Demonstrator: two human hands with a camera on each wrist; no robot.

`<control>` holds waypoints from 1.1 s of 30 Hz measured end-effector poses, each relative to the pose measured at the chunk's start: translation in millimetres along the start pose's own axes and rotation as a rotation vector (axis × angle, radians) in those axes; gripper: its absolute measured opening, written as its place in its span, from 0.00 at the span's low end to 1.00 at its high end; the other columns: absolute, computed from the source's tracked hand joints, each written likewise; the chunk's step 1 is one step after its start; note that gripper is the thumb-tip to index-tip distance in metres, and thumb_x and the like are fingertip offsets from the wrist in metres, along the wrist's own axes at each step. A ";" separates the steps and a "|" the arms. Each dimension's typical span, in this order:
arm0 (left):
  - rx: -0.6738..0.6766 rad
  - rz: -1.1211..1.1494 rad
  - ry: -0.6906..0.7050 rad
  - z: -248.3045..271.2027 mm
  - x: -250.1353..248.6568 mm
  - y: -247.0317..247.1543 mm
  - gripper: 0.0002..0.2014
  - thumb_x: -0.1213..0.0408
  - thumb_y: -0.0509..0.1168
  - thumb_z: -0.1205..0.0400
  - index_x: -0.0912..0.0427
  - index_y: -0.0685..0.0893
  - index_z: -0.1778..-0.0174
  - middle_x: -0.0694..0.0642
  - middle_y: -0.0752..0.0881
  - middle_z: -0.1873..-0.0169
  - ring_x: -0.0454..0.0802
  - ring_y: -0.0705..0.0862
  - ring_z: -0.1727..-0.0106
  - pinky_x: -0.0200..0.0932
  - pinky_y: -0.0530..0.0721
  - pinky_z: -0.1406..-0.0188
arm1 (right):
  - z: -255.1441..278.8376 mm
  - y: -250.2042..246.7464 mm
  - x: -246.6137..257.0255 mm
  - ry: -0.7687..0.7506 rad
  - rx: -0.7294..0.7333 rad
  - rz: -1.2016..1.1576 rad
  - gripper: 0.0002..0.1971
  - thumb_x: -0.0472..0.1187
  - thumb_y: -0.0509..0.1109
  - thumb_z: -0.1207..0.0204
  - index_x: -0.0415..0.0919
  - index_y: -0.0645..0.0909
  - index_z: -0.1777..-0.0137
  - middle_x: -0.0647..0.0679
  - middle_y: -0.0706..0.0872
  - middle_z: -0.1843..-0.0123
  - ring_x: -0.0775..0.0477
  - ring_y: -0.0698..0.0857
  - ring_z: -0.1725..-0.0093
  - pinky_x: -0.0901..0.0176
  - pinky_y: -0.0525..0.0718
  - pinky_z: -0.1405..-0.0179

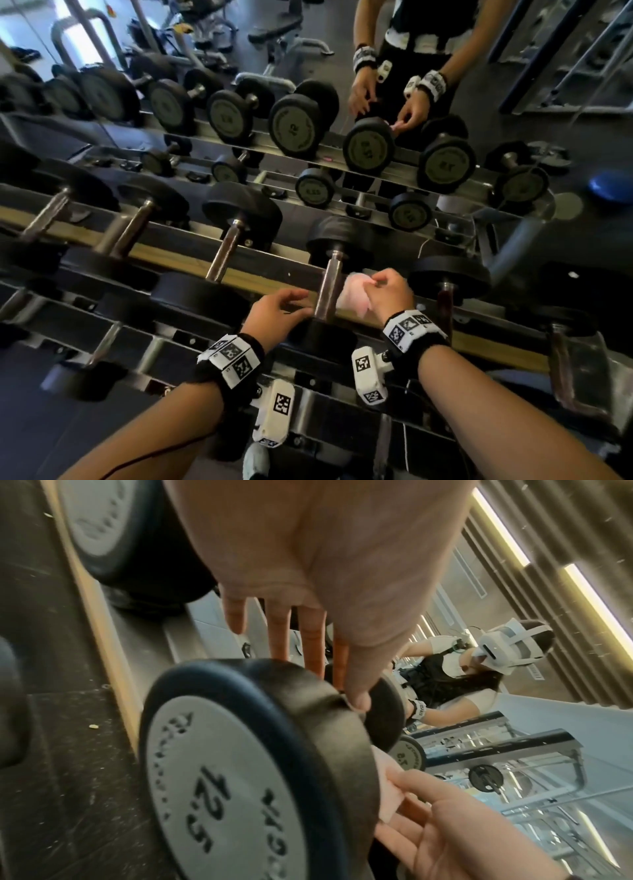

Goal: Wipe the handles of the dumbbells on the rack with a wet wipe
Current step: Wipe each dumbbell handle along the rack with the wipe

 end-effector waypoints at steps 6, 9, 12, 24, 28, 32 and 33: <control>-0.027 0.051 -0.017 5.0 20.7 6.4 0.03 0.51 0.77 0.25 0.37 0.91 0.58 0.33 0.91 0.58 0.27 0.86 0.52 0.20 0.75 0.52 | -23.8 10.0 3.1 0.061 -0.123 -0.095 0.07 0.35 0.67 0.22 0.40 0.77 0.46 0.53 0.75 0.67 0.55 0.72 0.72 0.66 0.68 0.79; -0.006 0.057 -0.048 2.7 27.2 7.2 0.04 0.49 0.77 0.26 0.33 0.92 0.64 0.35 0.92 0.60 0.30 0.88 0.52 0.27 0.79 0.50 | -22.7 25.5 13.0 -0.083 -0.017 -0.152 0.07 0.40 0.70 0.22 0.45 0.80 0.45 0.48 0.87 0.58 0.48 0.85 0.61 0.66 0.81 0.61; 0.003 0.107 -0.099 -1.9 33.2 5.8 0.04 0.49 0.80 0.29 0.33 0.93 0.62 0.33 0.91 0.59 0.34 0.88 0.47 0.36 0.81 0.40 | -10.8 49.7 13.8 -0.219 0.201 -0.270 0.07 0.40 0.71 0.19 0.54 0.89 0.53 0.53 0.91 0.58 0.56 0.89 0.56 0.51 0.87 0.46; 0.060 0.108 -0.152 3.2 30.8 6.6 0.07 0.49 0.78 0.27 0.46 0.94 0.57 0.44 0.93 0.58 0.42 0.90 0.50 0.47 0.86 0.38 | 17.4 61.2 -4.1 -0.219 0.598 -0.171 0.06 0.37 0.75 0.23 0.47 0.93 0.52 0.52 0.93 0.54 0.52 0.89 0.50 0.58 0.82 0.41; 0.139 0.148 -0.183 2.8 25.2 8.8 0.08 0.51 0.77 0.25 0.51 0.93 0.56 0.47 0.93 0.59 0.44 0.91 0.53 0.45 0.87 0.41 | -23.0 16.7 -2.4 -0.153 0.177 -0.138 0.11 0.35 0.69 0.21 0.41 0.90 0.42 0.46 0.92 0.54 0.48 0.88 0.52 0.61 0.85 0.44; 0.139 0.172 -0.189 2.8 25.0 8.2 0.10 0.52 0.77 0.25 0.54 0.93 0.54 0.50 0.93 0.57 0.47 0.91 0.52 0.46 0.88 0.41 | -21.2 26.3 3.3 -0.168 0.133 -0.182 0.10 0.45 0.68 0.19 0.50 0.91 0.45 0.58 0.90 0.66 0.62 0.87 0.63 0.75 0.79 0.64; 0.137 0.176 -0.189 3.0 25.1 8.3 0.10 0.53 0.77 0.24 0.54 0.93 0.54 0.50 0.93 0.57 0.47 0.91 0.52 0.47 0.88 0.40 | -17.3 35.5 6.1 -0.191 0.169 -0.195 0.10 0.47 0.68 0.18 0.51 0.91 0.45 0.58 0.89 0.66 0.64 0.86 0.67 0.78 0.78 0.68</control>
Point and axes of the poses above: each hand's wrist, its own z-axis away from the middle knuckle, its own y-axis out of the palm, x = y × z, the point moved 8 cm from there along -z, towards the middle knuckle
